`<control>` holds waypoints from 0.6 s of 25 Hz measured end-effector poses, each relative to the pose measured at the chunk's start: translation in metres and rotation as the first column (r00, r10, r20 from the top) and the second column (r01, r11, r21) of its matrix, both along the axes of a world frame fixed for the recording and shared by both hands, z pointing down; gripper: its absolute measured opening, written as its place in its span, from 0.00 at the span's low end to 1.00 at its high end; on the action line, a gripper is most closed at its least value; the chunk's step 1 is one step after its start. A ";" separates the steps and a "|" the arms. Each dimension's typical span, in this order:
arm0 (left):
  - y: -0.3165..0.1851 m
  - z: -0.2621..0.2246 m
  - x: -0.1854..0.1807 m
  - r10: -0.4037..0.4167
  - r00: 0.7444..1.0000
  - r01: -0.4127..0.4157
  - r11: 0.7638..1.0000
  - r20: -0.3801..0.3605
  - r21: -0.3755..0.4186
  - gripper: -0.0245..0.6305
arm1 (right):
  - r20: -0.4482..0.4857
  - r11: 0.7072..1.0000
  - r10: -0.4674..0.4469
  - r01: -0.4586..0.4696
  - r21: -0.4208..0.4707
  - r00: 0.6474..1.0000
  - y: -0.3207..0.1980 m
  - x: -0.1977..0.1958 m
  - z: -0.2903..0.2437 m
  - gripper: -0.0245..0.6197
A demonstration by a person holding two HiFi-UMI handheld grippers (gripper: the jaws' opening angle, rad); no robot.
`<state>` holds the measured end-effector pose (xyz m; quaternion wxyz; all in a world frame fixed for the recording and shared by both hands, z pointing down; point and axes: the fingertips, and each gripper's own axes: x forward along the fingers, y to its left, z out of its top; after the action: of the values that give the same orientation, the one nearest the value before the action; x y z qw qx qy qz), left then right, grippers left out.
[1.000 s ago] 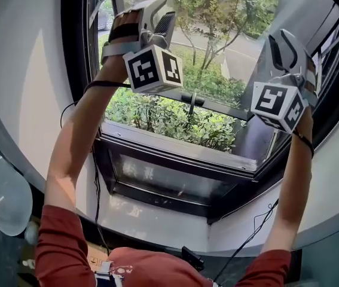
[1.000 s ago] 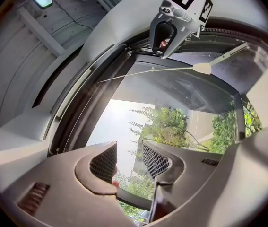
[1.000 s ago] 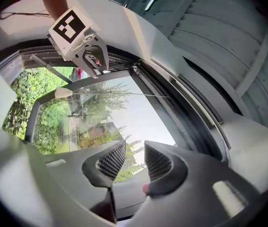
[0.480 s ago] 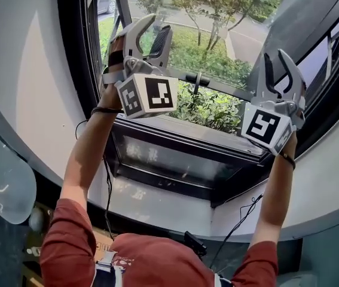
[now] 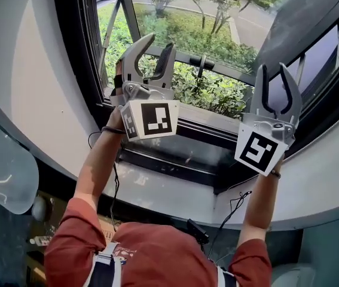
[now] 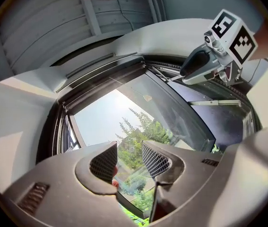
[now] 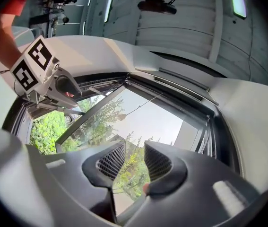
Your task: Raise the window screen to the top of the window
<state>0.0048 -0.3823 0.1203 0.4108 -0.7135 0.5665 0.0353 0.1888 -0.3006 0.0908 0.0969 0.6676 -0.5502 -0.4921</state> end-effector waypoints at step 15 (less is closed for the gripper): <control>0.052 0.076 0.000 0.165 0.963 -0.204 0.963 -0.212 -0.175 0.26 | 0.259 0.980 -0.195 0.197 0.018 0.946 0.042 0.002 0.072 0.22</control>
<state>0.0050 -0.3304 0.1966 0.2758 -0.7934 0.5356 0.0878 0.1906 -0.2587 0.1628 -0.0225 0.6678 -0.6239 -0.4054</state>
